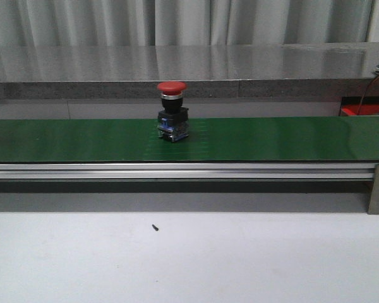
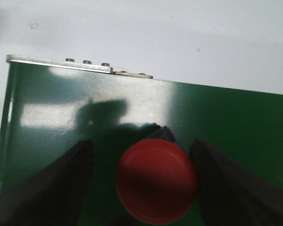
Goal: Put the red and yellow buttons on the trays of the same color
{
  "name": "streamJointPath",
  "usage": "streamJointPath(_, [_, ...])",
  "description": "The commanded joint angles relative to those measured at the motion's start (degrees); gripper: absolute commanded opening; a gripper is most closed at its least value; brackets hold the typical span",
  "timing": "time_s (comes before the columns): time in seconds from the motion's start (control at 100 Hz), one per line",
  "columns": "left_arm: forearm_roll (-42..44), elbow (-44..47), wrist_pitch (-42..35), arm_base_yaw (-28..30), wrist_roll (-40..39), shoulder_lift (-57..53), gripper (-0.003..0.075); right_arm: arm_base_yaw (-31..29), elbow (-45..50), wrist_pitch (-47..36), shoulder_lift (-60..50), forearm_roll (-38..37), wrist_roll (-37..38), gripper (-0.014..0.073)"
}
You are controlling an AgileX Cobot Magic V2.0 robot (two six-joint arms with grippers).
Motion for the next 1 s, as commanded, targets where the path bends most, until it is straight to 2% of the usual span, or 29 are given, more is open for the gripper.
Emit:
streamJointPath(0.0, [-1.79,-1.59,-1.18,-0.60,0.18,-2.75,0.0580,0.14,-1.87,-2.94,-0.94,1.07,-0.63,-0.0069])
streamJointPath(0.06, [-2.82,-1.59,-1.18,-0.74,0.56,-3.17,0.0613,0.14,-1.87,-2.94,-0.94,1.07,-0.63,-0.0069])
streamJointPath(0.28, [-9.18,-1.69,-2.09,-1.26,4.69,-7.40,0.0610,0.14,-1.87,-2.94,-0.94,1.07,-0.63,-0.0069])
streamJointPath(0.54, [-10.50,-1.69,-2.97,-1.26,6.73,-15.45,0.0610,0.14,-1.87,-2.94,-0.94,1.07,-0.63,-0.0069])
streamJointPath(0.7, [-15.68,-1.22,-3.62,-1.26,12.33,-21.64,0.0610,0.14,-1.87,-2.94,-0.94,1.07,-0.63,-0.0069])
streamJointPath(0.84, [-23.00,3.79,-7.92,-1.26,19.09,-28.89,0.0608,0.14,-1.87,-2.94,-0.94,1.07,-0.63,-0.0069])
streamJointPath(0.99, [-24.58,14.78,-15.24,-1.26,22.97,-38.81,0.0608,0.14,-1.87,-2.94,-0.94,1.07,-0.63,-0.0069])
